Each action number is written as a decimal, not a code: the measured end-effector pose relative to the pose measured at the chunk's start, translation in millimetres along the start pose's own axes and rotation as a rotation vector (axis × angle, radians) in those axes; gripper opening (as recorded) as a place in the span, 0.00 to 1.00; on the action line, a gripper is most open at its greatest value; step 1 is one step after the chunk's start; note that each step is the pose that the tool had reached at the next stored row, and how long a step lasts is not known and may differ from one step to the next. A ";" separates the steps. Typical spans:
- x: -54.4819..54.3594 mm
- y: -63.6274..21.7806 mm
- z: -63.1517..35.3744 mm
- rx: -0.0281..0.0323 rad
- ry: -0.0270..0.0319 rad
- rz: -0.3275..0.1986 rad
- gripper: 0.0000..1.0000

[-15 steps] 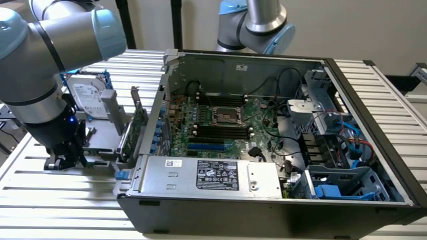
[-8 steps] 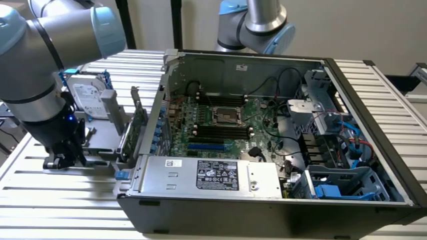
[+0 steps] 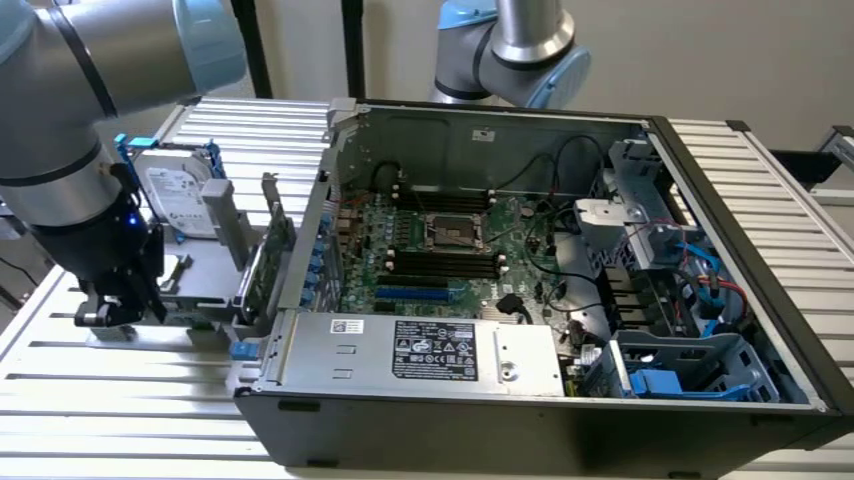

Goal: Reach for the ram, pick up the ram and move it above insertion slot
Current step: 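Pick up the ram and move it above insertion slot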

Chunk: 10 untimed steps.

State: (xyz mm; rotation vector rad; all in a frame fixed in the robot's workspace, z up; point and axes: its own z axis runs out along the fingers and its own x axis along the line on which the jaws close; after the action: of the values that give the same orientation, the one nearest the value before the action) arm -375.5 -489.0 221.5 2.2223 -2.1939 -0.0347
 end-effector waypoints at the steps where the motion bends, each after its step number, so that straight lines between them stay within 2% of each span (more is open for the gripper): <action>1: 0.0 0.0 -4.5 0.0001 -0.0002 0.000 0.14; 6: 0.0 -2.1 -27.3 0.0000 -0.0001 0.000 0.14; 10: 0.0 -8.2 -45.9 0.0001 -0.0001 -0.002 0.14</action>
State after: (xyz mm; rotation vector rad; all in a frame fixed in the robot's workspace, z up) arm -366.0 -489.0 267.2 2.2247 -2.1917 -0.0348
